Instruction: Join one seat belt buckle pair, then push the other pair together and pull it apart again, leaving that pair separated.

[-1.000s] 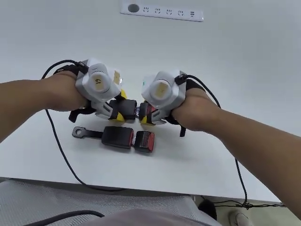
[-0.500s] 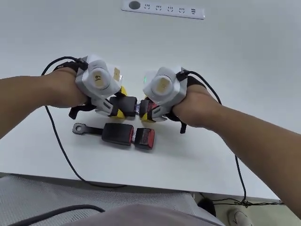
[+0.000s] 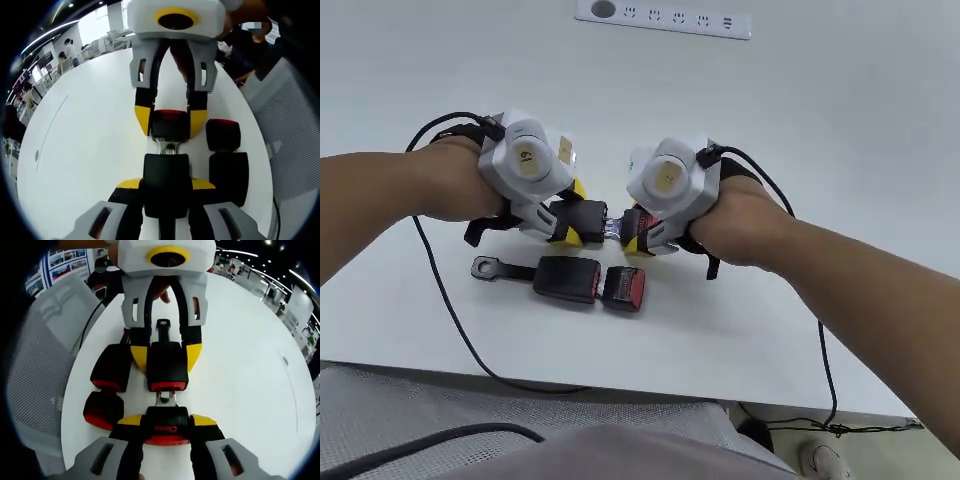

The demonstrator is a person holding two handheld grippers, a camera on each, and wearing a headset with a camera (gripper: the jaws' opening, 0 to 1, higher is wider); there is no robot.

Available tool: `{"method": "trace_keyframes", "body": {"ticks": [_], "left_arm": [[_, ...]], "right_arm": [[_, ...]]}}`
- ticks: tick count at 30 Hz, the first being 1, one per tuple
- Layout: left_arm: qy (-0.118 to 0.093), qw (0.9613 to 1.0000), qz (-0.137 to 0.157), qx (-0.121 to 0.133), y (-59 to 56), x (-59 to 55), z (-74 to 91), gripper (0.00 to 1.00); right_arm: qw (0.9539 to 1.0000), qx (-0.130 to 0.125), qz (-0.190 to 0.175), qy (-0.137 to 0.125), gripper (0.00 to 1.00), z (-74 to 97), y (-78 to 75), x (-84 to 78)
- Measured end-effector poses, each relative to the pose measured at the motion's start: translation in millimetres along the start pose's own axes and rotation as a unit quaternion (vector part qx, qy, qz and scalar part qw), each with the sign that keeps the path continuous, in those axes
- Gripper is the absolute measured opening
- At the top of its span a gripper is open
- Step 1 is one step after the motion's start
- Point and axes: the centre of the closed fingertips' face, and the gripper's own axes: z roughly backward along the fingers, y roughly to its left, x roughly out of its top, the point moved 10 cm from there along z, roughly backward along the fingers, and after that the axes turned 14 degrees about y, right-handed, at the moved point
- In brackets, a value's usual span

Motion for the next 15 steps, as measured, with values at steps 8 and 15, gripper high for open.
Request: {"method": "trace_keyframes", "body": {"ticks": [8,15], "left_arm": [[0.002,1.0,-0.002,-0.001,0.4,0.0,-0.9,0.34],[0.004,1.0,-0.003,-0.003,0.9,-0.3,-1.3,0.34]], "right_arm": [[1.0,0.001,-0.001,-0.004,0.33,-0.2,-3.0,-7.6],[0.9998,-0.001,-0.021,-0.008,0.33,2.9,-1.1,-25.3]]}}
